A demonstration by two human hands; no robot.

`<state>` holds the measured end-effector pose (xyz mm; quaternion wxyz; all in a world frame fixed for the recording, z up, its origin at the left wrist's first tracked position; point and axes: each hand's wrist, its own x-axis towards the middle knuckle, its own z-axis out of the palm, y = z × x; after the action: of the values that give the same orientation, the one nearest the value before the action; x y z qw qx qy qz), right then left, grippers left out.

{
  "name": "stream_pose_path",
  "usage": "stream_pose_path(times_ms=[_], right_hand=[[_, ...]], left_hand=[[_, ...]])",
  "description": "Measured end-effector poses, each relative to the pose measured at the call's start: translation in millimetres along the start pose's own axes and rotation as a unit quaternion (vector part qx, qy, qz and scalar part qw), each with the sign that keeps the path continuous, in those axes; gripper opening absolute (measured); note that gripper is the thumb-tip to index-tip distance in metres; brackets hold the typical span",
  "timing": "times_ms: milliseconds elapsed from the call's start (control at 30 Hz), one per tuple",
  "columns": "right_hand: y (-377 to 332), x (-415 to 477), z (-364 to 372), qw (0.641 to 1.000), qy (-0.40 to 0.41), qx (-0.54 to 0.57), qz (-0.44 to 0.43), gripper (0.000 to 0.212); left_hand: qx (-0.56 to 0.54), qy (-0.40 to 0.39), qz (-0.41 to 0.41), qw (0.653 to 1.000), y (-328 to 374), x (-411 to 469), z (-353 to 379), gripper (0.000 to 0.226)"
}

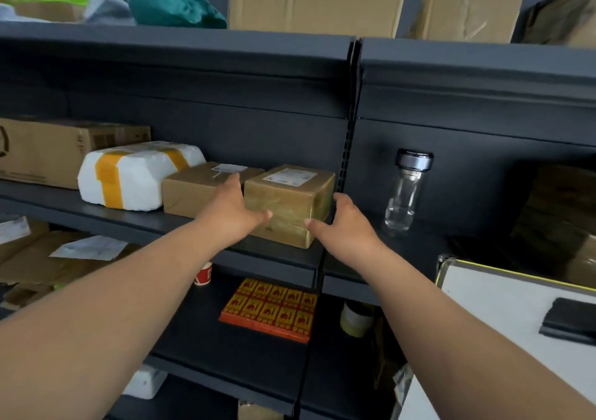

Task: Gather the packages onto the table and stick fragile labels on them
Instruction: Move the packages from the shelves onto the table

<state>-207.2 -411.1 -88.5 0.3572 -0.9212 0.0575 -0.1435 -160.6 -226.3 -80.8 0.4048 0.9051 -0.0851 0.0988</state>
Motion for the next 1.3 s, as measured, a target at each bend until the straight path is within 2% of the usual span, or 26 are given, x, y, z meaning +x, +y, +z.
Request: stream_pose_path(times_ms=[167,300,400,500,667,1000,1133,1300], right_hand=[[2.3,32.4,8.2,0.999,-0.018,0.048,0.007,0.073],[0.2,41.0,11.9,0.998,-0.032,0.057,0.004,0.073],[2.3,40.3,13.8,0.998,-0.016,0.055,-0.002,0.064],[3.8,32.5,11.4,0.999,0.01,0.032,-0.011,0.052],[0.7,1.1,5.6,0.999,0.039,0.023,-0.026,0.047],[-35.4,-113.2,-9.0,0.988,0.138,0.003,-0.064,0.062],[-50.9,-179.4,-7.3,0.983,0.168,0.003,-0.07,0.063],[-60.9,-267.6,-9.9,0.98,0.194,0.01,-0.032,0.06]], left_hand=[[-0.046,-0.016,-0.053,0.997,-4.1,30.7,15.2,0.099],[-0.077,-0.001,-0.076,0.994,-1.4,38.0,18.5,0.082],[-0.092,-0.02,-0.075,0.993,2.5,34.2,15.7,0.065],[-0.117,-0.037,-0.056,0.991,4.6,24.5,13.4,0.047],[-0.124,-0.024,-0.024,0.992,2.8,-1.1,9.3,0.038],[-0.112,0.034,0.087,0.989,7.3,-103.4,-31.0,0.044],[-0.121,0.038,0.132,0.983,0.7,-161.4,-54.0,0.044],[-0.119,0.014,0.185,0.975,-3.8,-231.2,-68.5,0.045]])
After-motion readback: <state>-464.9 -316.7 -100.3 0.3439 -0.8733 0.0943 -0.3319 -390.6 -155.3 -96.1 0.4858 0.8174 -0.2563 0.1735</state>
